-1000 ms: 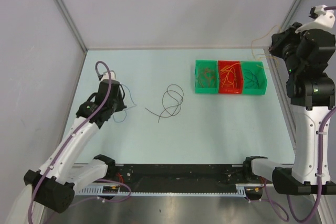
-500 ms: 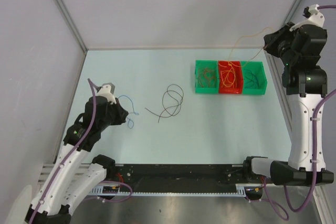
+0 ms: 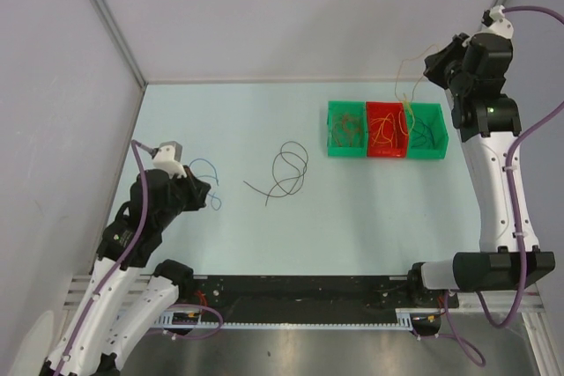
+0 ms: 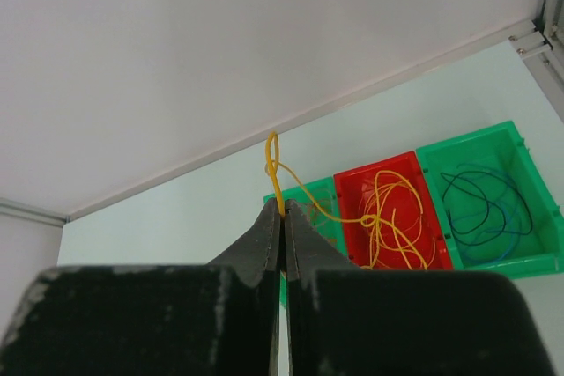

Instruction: Untangle the cables

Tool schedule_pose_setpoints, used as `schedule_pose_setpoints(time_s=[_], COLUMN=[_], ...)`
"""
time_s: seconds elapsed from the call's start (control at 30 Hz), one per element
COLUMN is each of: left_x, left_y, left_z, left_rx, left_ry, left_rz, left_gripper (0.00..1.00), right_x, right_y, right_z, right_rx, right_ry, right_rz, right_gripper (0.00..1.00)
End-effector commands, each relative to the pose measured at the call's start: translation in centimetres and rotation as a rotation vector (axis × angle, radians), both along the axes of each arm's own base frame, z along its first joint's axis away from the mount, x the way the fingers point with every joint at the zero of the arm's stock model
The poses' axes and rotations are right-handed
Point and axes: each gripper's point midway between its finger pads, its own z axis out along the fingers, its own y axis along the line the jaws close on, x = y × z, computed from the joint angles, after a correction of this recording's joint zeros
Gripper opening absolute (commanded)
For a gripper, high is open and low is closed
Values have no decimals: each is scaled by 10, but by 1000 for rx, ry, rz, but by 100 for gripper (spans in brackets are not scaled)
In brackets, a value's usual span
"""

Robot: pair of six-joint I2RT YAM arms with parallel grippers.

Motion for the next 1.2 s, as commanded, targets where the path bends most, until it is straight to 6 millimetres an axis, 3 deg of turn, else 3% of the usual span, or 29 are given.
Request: schedule_pose_setpoints(time_s=[0.0, 0.5, 0.67, 0.97, 1.17], left_x=[3, 7, 8, 12, 20], left_y=[4, 10, 13, 17, 36], left_z=[6, 5, 3, 8, 11], left_rx=[-10, -7, -5, 15, 118], left_ry=[-37, -30, -23, -24, -27], left_rz=[31, 63, 76, 89, 152], left_gripper=[0, 0, 0, 0, 0], right_x=[13, 52, 56, 58, 64], right_y=[-8, -11, -11, -9, -3], right_z=[14, -49, -58, -94, -118], right_rx=[6, -27, -33, -34, -39], right_ry=[-69, 32, 41, 109, 160], right_rz=[-54, -48, -45, -33, -18], right_gripper=[0, 0, 0, 0, 0])
